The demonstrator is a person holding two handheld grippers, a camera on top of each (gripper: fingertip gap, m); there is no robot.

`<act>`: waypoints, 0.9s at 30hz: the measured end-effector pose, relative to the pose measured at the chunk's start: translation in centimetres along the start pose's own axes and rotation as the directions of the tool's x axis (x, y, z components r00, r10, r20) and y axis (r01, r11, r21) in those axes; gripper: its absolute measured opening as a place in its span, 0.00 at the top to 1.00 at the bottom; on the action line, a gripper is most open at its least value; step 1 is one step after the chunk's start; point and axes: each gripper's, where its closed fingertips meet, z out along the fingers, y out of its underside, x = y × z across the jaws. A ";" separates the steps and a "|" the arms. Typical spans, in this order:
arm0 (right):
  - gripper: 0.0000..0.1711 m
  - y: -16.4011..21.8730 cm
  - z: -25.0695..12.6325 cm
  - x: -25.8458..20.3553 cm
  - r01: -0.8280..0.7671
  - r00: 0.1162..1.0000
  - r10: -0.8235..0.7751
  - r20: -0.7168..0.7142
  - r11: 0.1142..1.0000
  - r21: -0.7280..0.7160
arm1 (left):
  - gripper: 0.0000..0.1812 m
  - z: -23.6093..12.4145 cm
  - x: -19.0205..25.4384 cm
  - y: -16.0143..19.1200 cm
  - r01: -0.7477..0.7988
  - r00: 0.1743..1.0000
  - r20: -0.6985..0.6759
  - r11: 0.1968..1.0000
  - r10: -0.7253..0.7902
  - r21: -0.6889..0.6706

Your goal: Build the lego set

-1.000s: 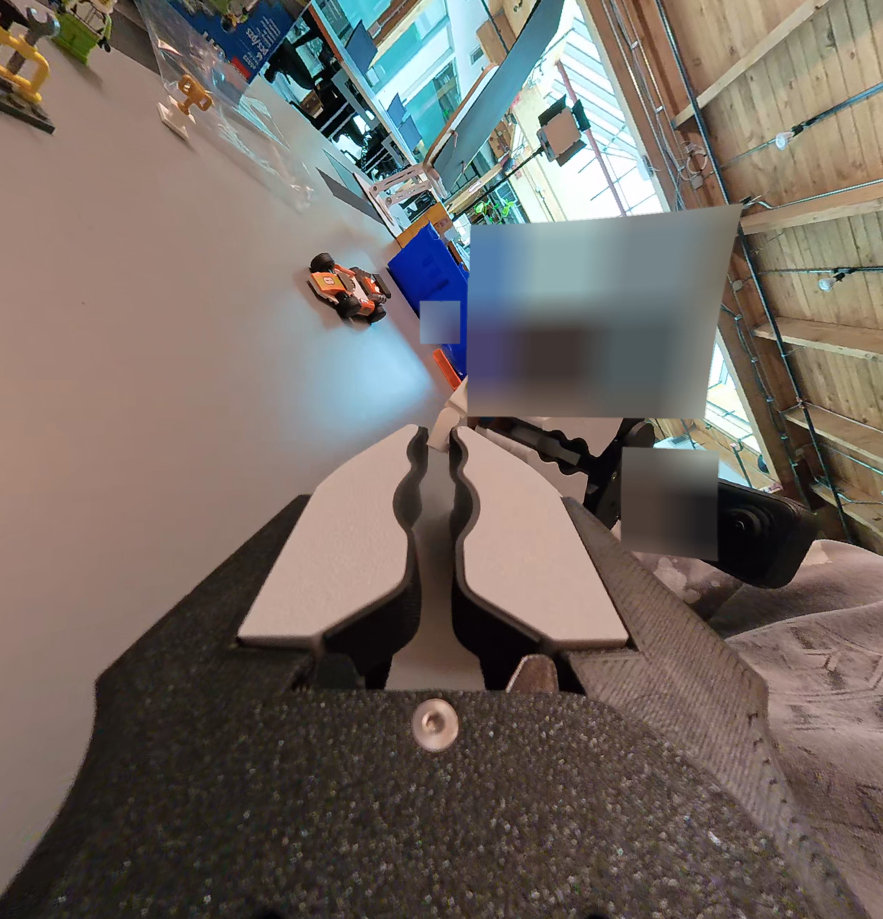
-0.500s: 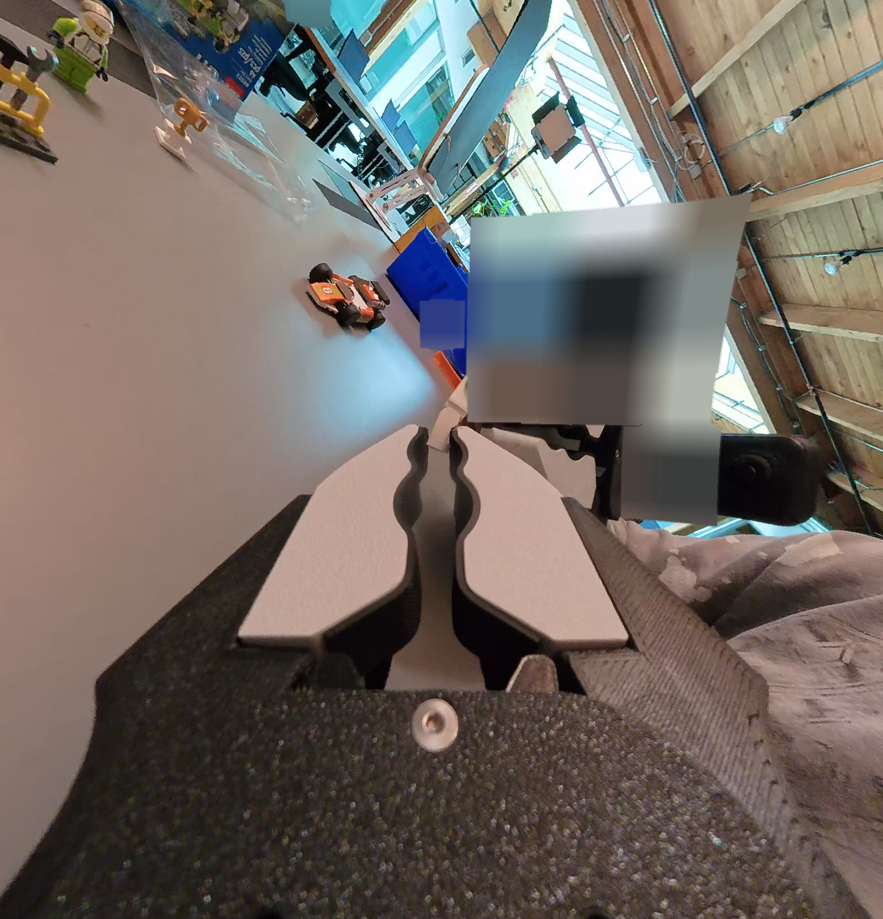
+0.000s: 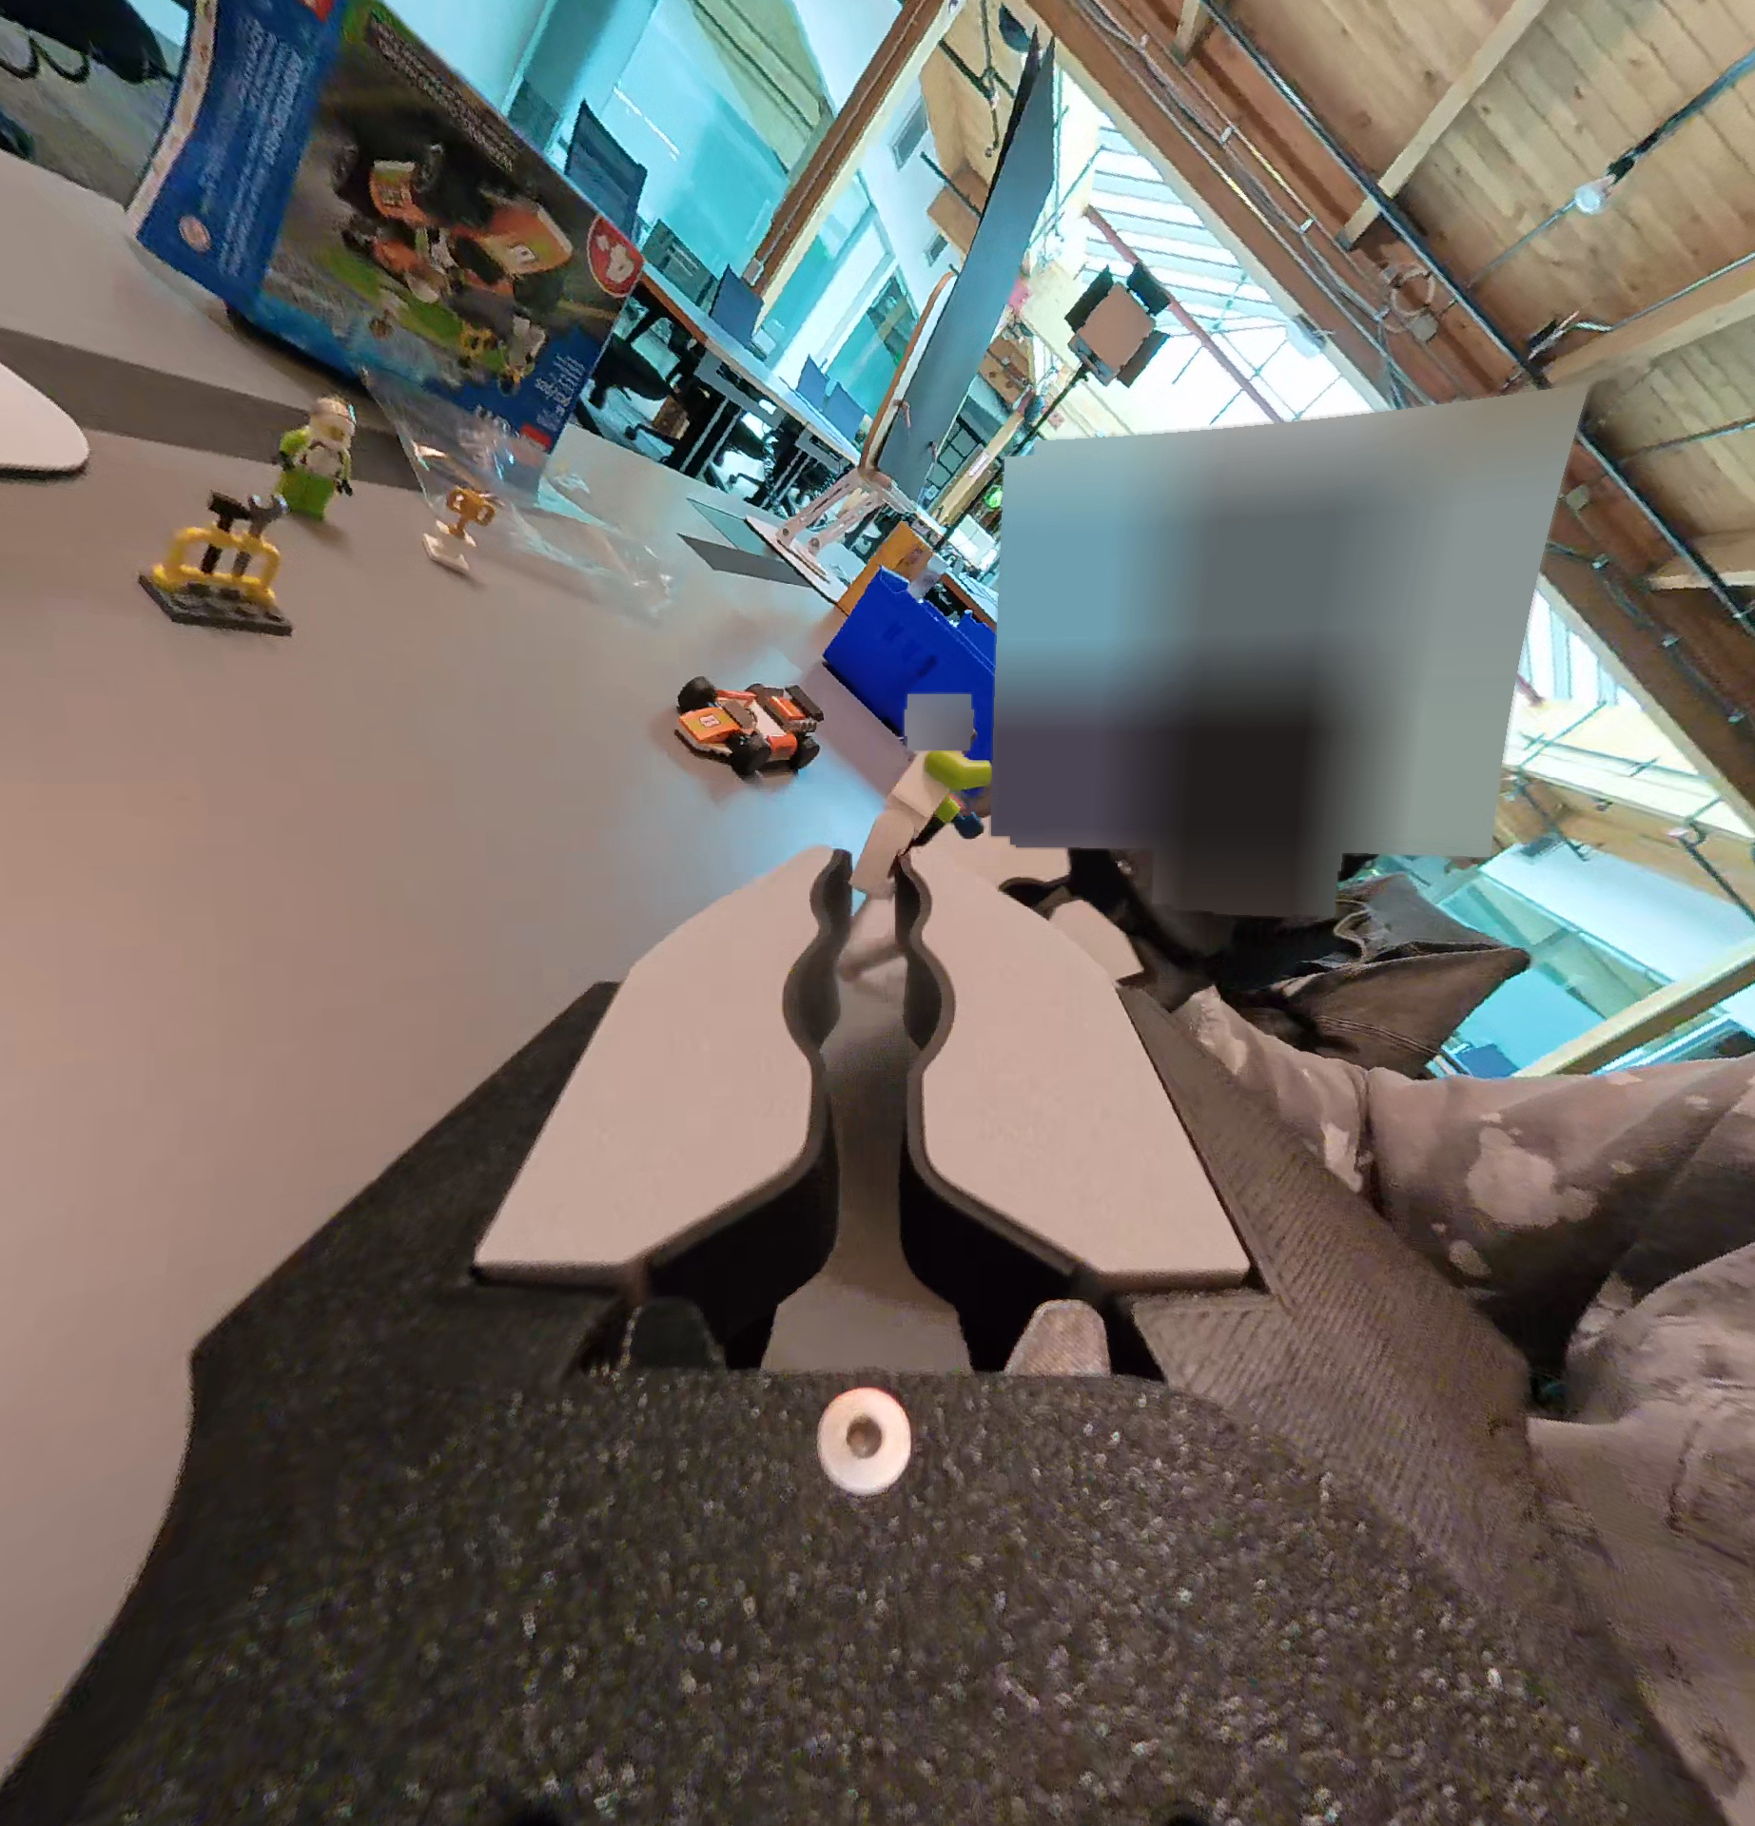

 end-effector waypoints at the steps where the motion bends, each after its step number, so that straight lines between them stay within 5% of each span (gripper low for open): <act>1: 1.00 0.3 0.1 0.3 -0.013 1.000 0.013 -0.009 1.000 -0.001 | 0.95 0.0 0.0 0.0 -0.015 1.000 0.008 1.000 0.015 -0.002; 4: 1.00 0.2 0.0 1.1 -0.070 0.996 0.071 -0.053 0.997 0.027 | 0.95 -0.2 -0.4 0.0 -0.076 0.996 0.045 0.997 0.077 -0.019; 6: 0.90 -1.0 -0.3 1.2 -0.119 0.991 0.123 -0.050 0.990 0.075 | 0.95 -0.3 -0.6 -0.1 -0.108 0.992 0.063 0.994 0.109 -0.025; 12: 0.77 -5.2 -0.7 -1.3 -0.380 0.920 0.347 0.183 0.906 0.188 | 0.95 0.0 1.6 0.1 -0.090 0.992 -0.085 0.996 0.090 -0.002; 27: 0.89 -6.9 -3.0 -2.0 -0.334 0.938 0.267 0.222 0.866 0.371 | 0.95 0.9 5.0 1.7 -0.052 0.958 -0.285 0.998 0.039 -0.038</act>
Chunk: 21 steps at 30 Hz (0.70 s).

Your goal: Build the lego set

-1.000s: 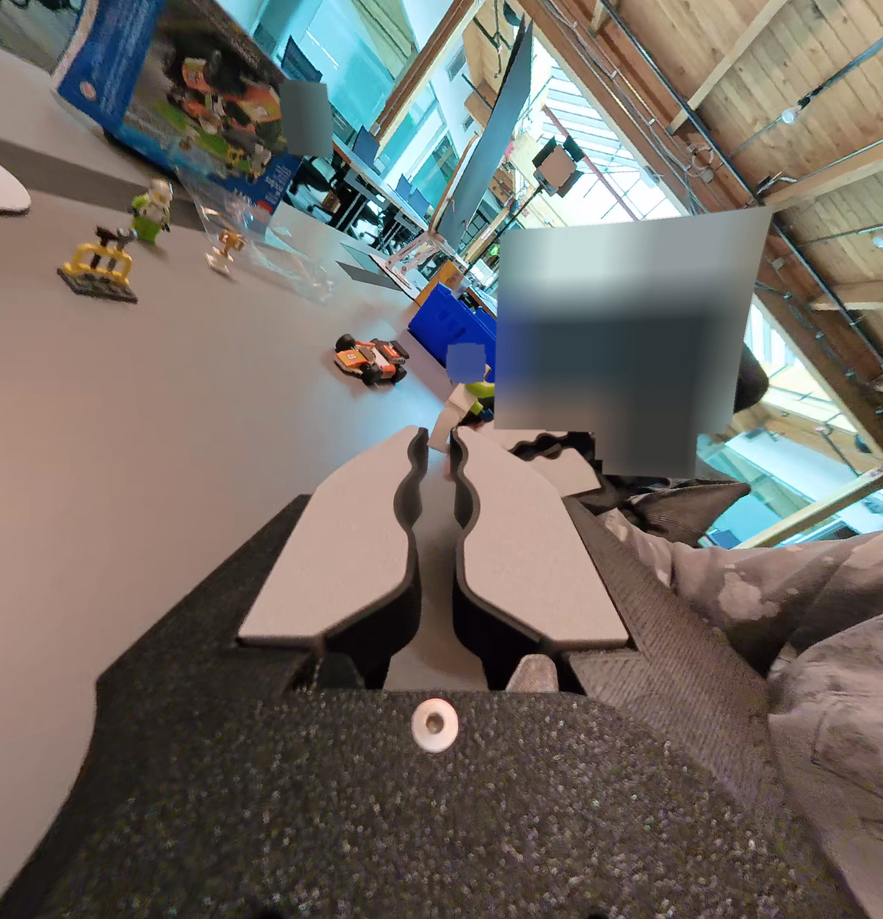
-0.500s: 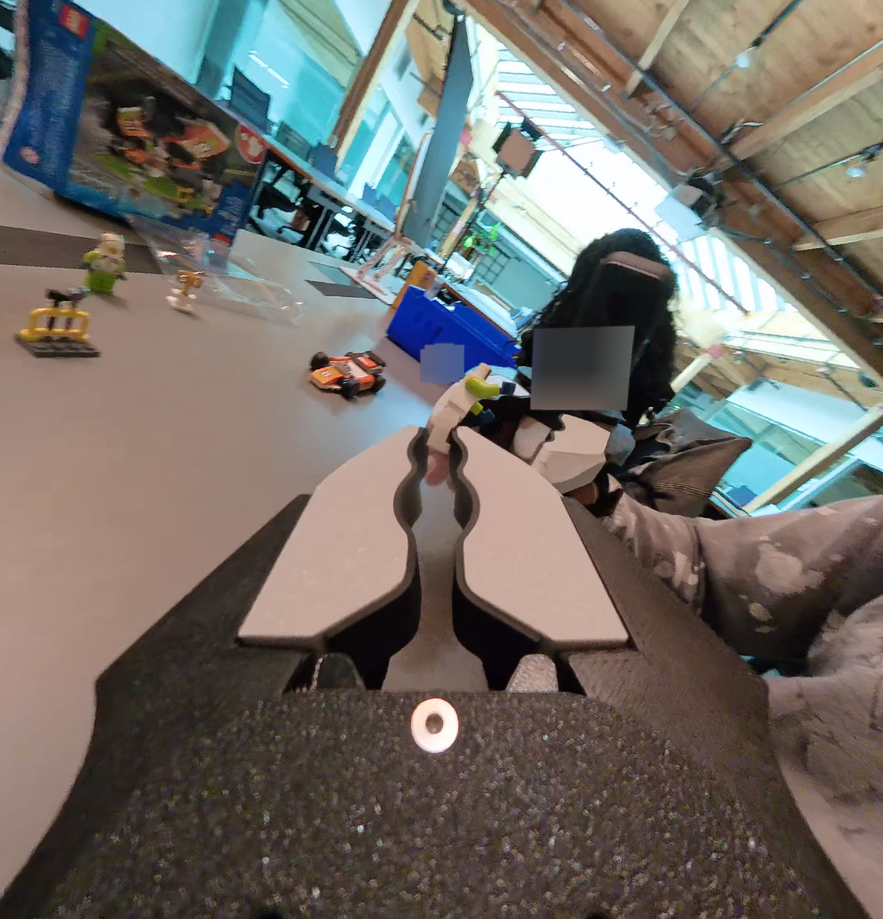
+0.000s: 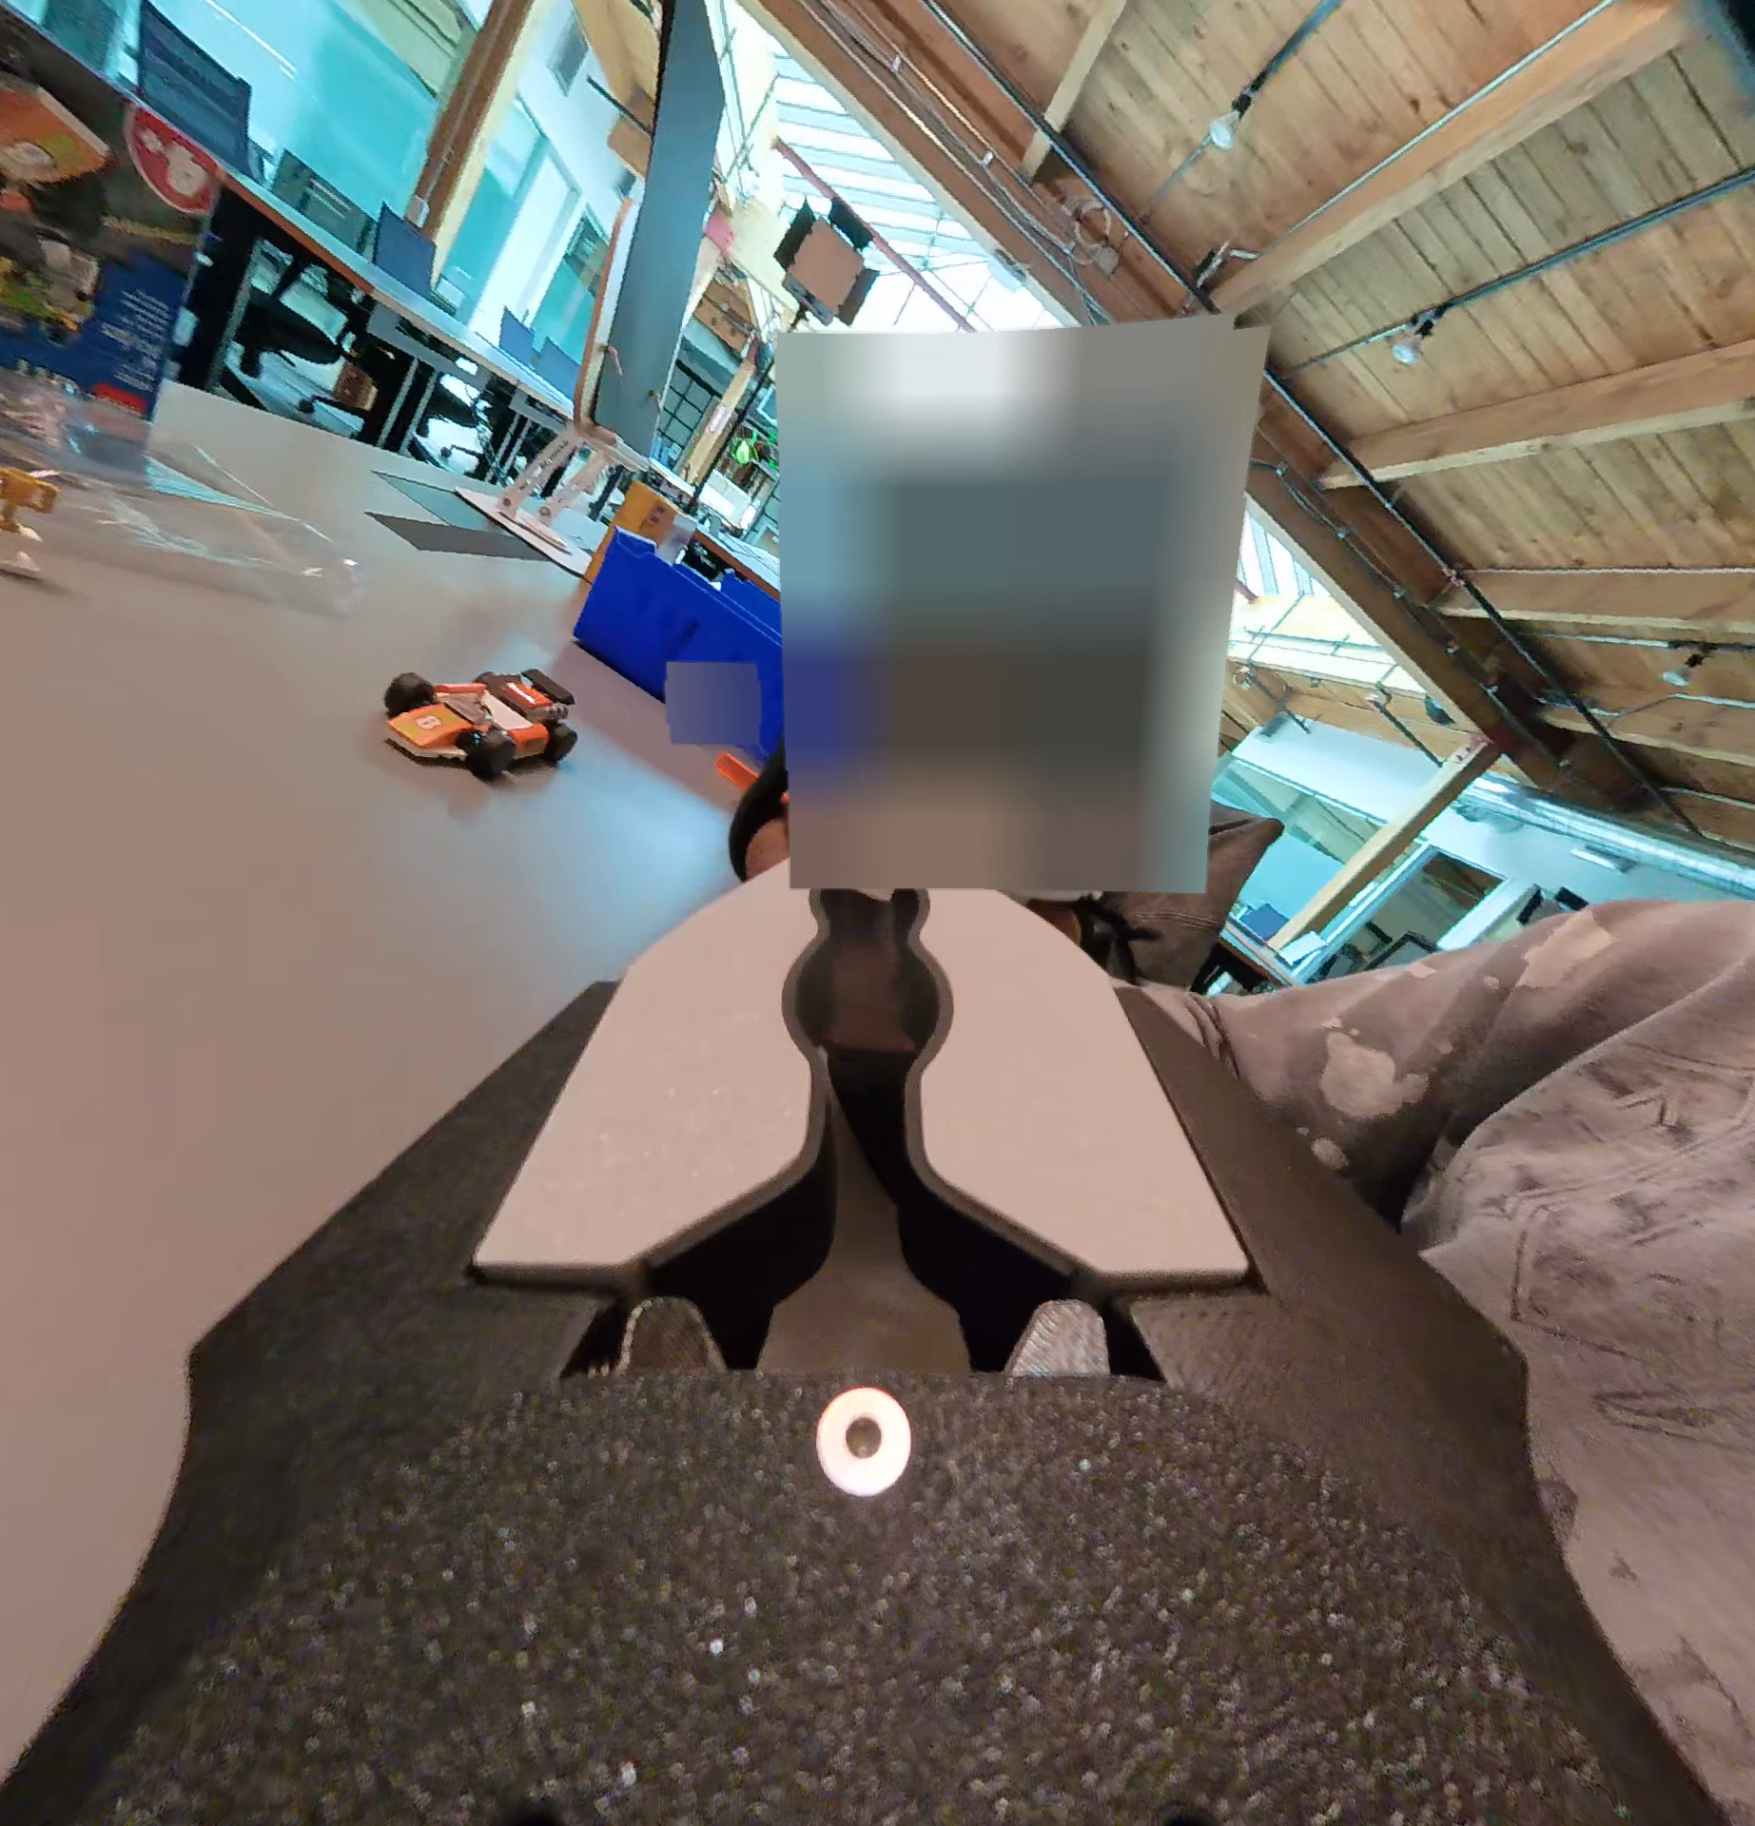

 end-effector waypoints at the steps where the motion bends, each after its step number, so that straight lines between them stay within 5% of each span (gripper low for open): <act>1: 0.89 -0.3 -0.2 -0.1 -0.003 1.000 0.002 0.007 1.000 0.017 | 0.95 0.2 0.0 0.3 -0.005 1.000 -0.002 1.000 0.005 -0.010; 9: 0.90 -0.8 -1.0 -0.6 -0.005 0.999 0.002 0.050 0.998 0.058 | 0.94 0.9 0.8 0.6 -0.001 0.999 -0.048 1.000 0.001 -0.009; 15: 0.90 -1.6 -2.0 0.3 -0.013 1.000 0.011 0.024 0.995 0.098 | 0.86 -0.6 0.0 -1.0 -0.102 0.993 0.050 0.992 0.106 -0.069; 21: 0.90 -0.6 -2.1 1.9 0.008 0.999 -0.006 -0.050 0.999 0.043 | 0.92 -11.1 -2.3 -8.2 -0.346 0.735 0.453 0.854 0.505 -0.389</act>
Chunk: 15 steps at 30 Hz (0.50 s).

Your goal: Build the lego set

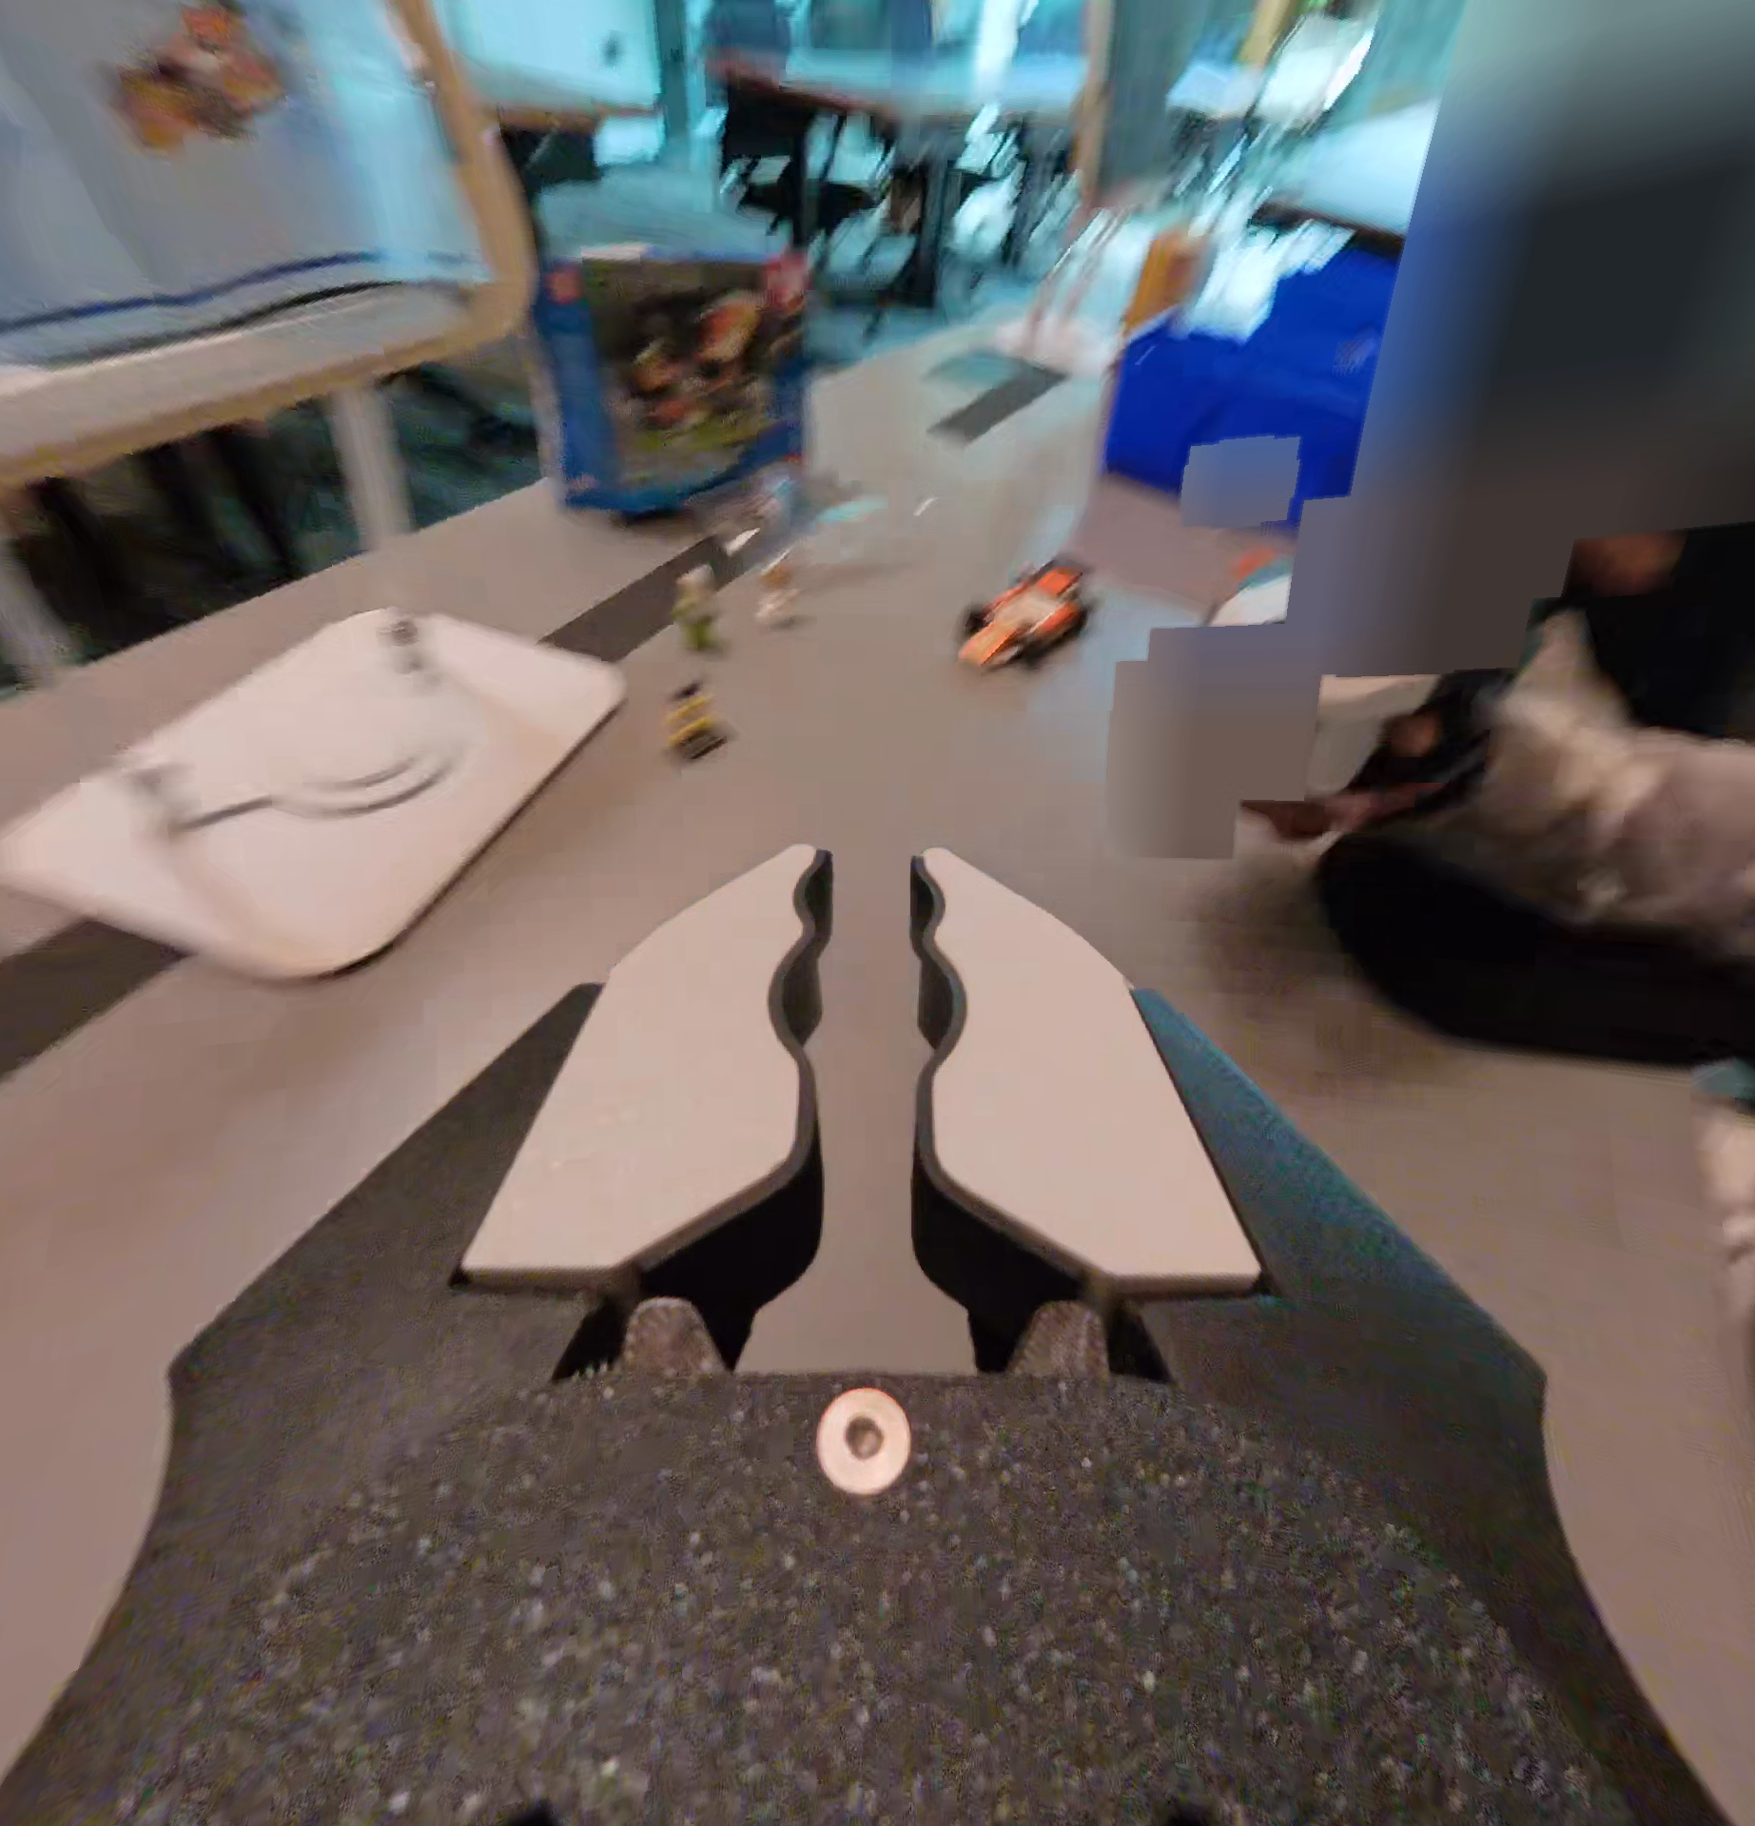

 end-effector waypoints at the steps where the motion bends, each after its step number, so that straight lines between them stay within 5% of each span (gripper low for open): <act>1: 0.90 0.2 0.1 0.0 -0.003 1.000 0.003 0.002 1.000 -0.009 | 0.93 -1.7 -1.4 0.5 -0.028 0.997 0.063 0.998 0.032 -0.064; 9: 0.90 2.1 0.9 -0.5 0.047 0.999 -0.045 0.019 0.993 -0.106 | 0.91 -8.9 -6.1 14.1 0.021 0.984 0.152 0.789 0.092 -0.614; 15: 0.90 3.3 1.1 -0.4 0.025 1.000 -0.022 0.020 0.988 -0.152 | 0.88 -7.3 -6.3 17.1 -0.005 0.987 0.120 0.768 0.107 -0.641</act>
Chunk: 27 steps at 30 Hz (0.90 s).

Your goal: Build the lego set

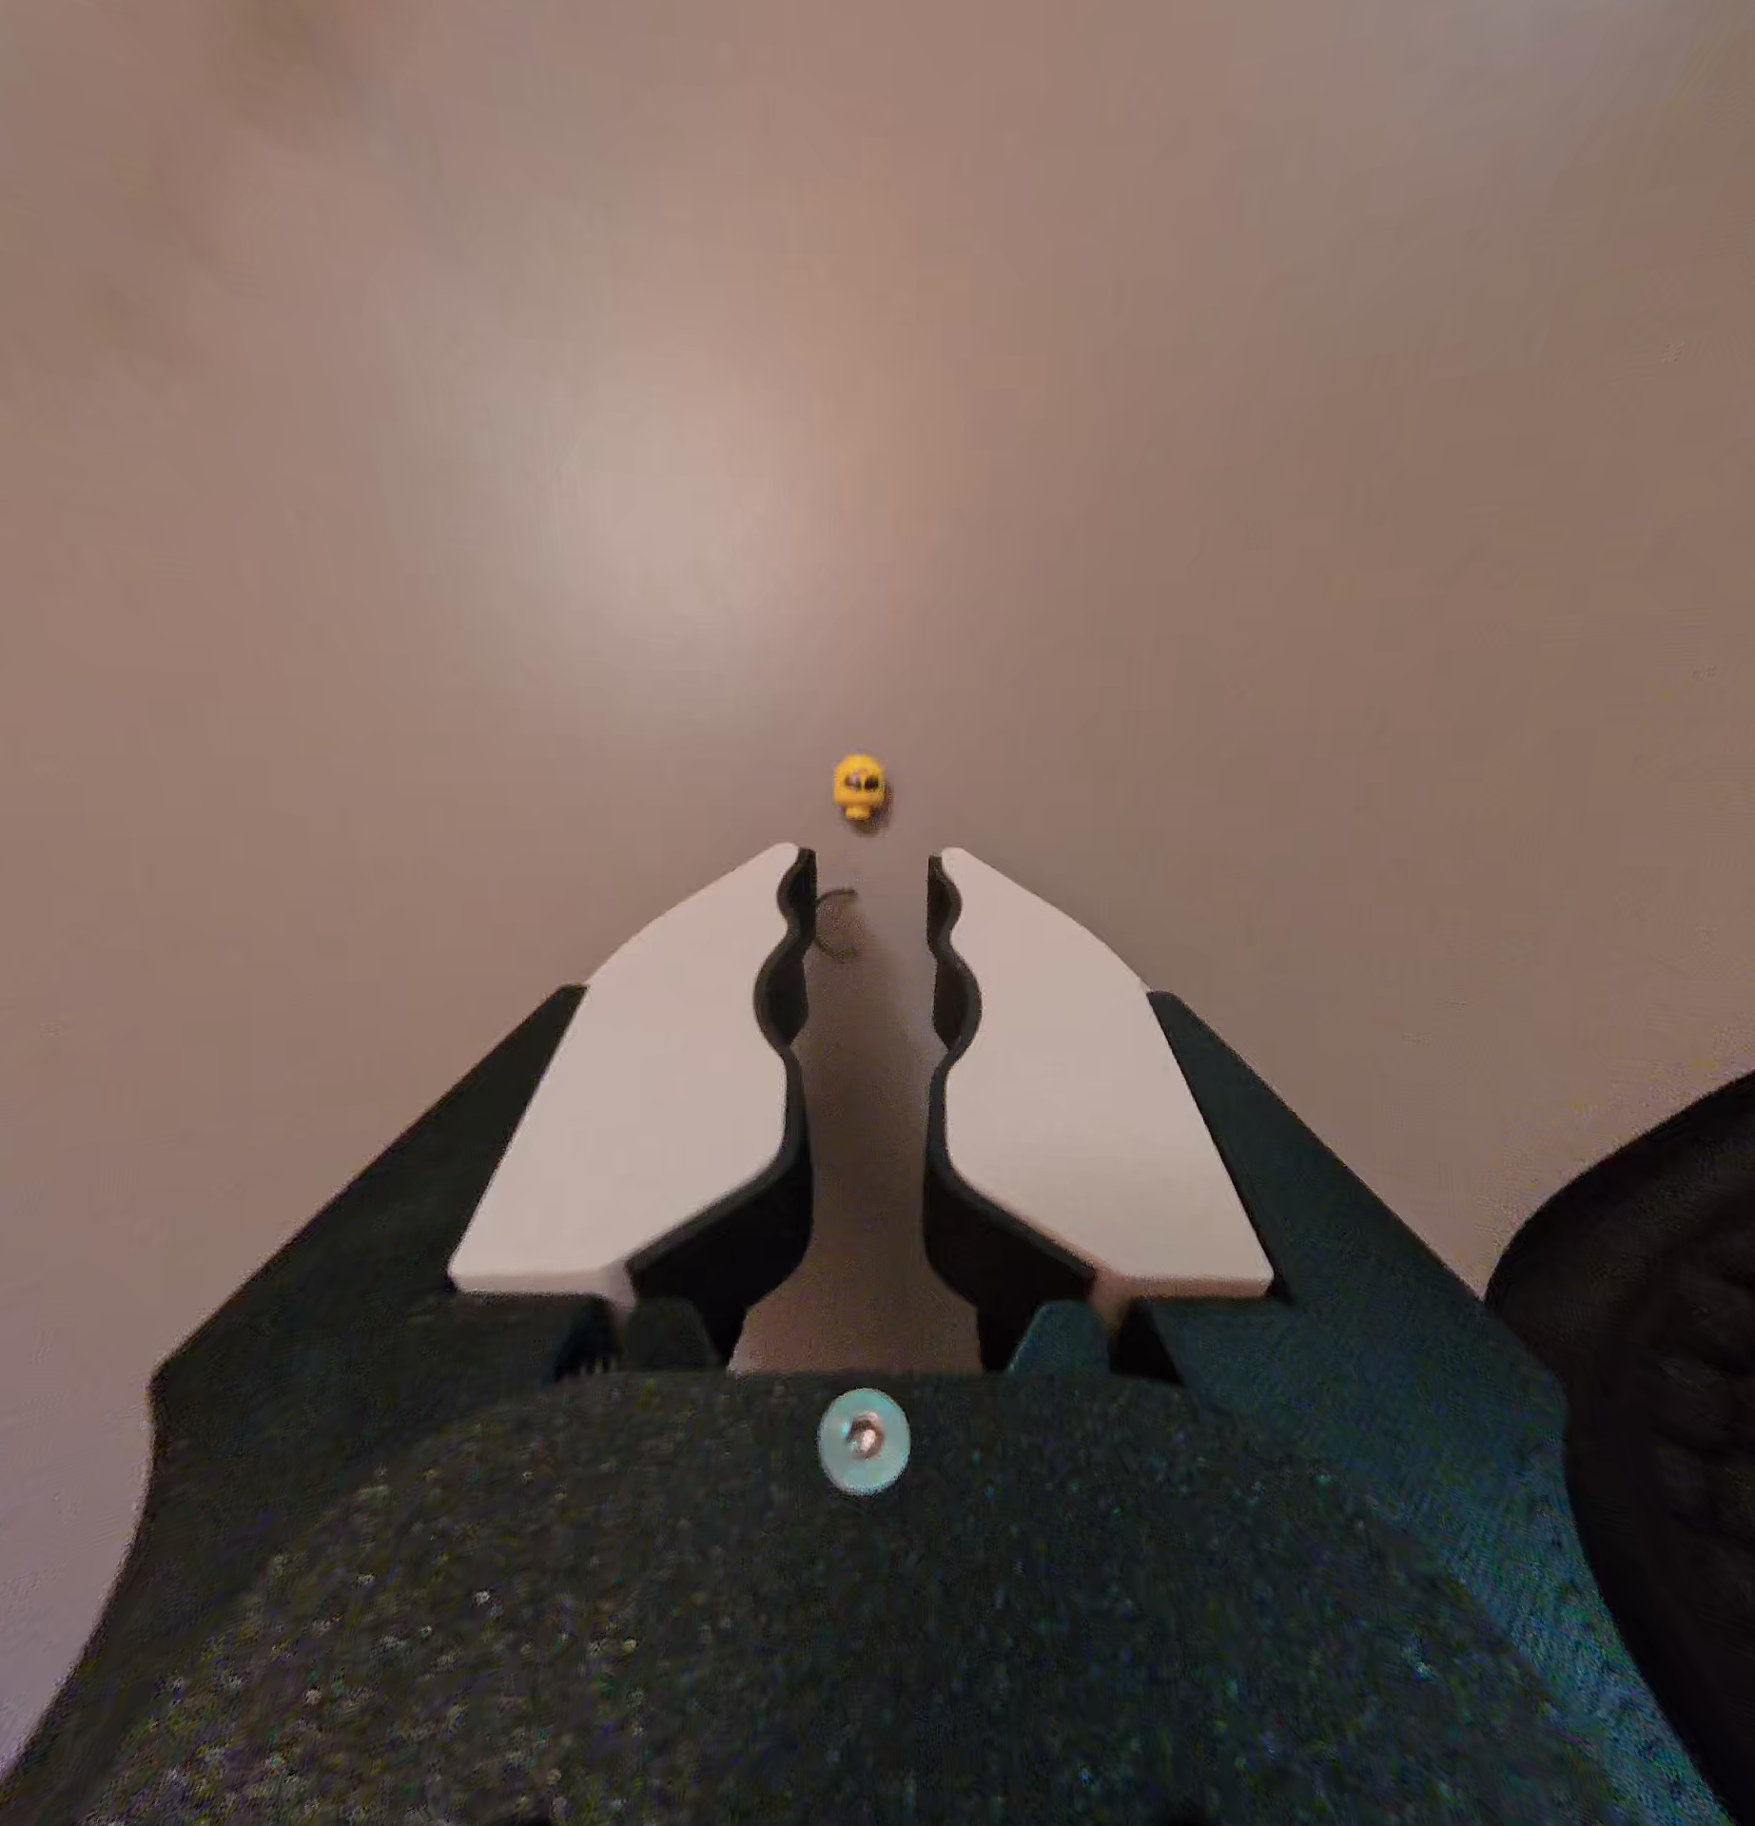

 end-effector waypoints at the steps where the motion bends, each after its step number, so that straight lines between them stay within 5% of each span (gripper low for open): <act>1: 0.90 0.2 0.1 0.0 -0.001 1.000 0.001 0.002 1.000 -0.009 | 0.88 0.1 0.0 -0.4 -0.009 1.000 -0.003 1.000 0.009 0.009; 13: 0.90 1.6 0.7 -0.6 0.019 0.999 -0.016 0.031 0.996 -0.086 | 0.95 2.1 2.2 -1.9 -0.252 0.968 -0.022 0.962 0.251 -0.103; 27: 0.90 5.9 1.6 -3.9 0.098 0.983 -0.041 0.180 0.941 -0.324 | 0.95 2.6 13.6 -11.8 -0.720 0.694 0.089 0.685 0.714 0.116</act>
